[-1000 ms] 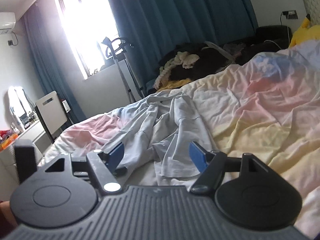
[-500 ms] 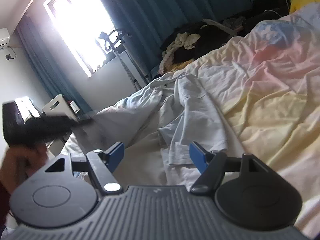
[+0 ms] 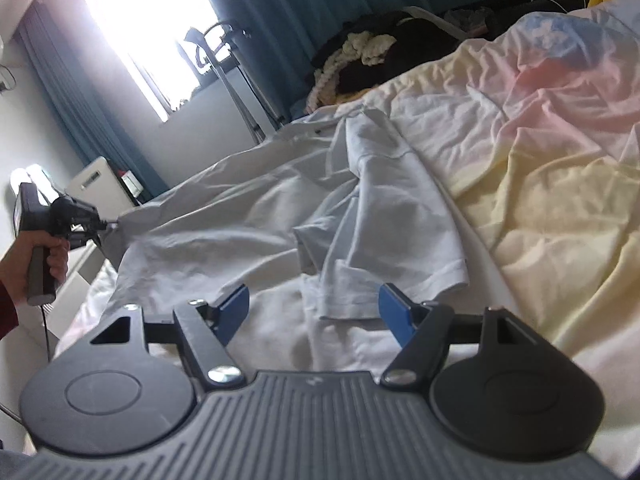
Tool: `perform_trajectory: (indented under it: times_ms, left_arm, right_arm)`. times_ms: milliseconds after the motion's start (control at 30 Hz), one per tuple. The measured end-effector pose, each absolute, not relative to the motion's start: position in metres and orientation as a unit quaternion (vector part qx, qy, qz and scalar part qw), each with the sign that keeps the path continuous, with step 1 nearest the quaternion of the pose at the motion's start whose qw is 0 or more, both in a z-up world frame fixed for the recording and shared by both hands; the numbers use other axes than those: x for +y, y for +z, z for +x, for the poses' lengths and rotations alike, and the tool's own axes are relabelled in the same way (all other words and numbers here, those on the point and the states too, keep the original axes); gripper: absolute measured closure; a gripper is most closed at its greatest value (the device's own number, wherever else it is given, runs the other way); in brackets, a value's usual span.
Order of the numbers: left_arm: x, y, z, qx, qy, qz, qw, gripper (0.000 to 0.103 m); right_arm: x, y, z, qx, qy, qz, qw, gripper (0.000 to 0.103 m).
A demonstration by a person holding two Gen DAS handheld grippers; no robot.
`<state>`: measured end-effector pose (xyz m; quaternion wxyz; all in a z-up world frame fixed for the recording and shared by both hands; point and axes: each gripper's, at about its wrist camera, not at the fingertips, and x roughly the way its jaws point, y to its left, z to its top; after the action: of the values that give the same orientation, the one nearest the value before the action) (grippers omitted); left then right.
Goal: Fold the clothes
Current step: 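Lower the shirt onto the bed and open both grippers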
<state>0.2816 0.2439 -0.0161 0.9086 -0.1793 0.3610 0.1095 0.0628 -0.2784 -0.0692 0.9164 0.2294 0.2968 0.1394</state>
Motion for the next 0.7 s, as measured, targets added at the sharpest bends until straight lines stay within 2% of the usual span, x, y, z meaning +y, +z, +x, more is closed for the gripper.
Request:
perform_trajectory:
  times_ms: [167, 367, 400, 433, 500, 700]
  left_arm:
    - [0.246, -0.054, 0.291, 0.379, 0.109, -0.163, 0.904, 0.100]
    - [0.236, -0.046, 0.285, 0.371, 0.113, -0.127, 0.913, 0.097]
    - [0.236, -0.043, 0.283, 0.369, 0.113, -0.126, 0.914, 0.089]
    - [0.235, -0.039, 0.280, 0.369, 0.111, -0.122, 0.915, 0.074]
    - [0.229, -0.026, 0.268, 0.356, 0.110, -0.103, 0.922, 0.052]
    - [0.182, 0.018, 0.214, 0.315, 0.062, -0.036, 0.946, 0.046]
  right_arm:
    - [-0.274, -0.074, 0.070, 0.299, 0.132, 0.206, 0.922, 0.030]
    - [-0.272, -0.072, 0.069, 0.294, 0.132, 0.190, 0.927, 0.030]
    - [-0.271, -0.070, 0.068, 0.290, 0.132, 0.189, 0.929, 0.030]
    - [-0.271, -0.068, 0.066, 0.286, 0.133, 0.187, 0.930, 0.030]
    - [-0.270, -0.063, 0.063, 0.277, 0.135, 0.183, 0.934, 0.031]
    - [-0.272, -0.047, 0.048, 0.251, 0.138, 0.181, 0.941, 0.031]
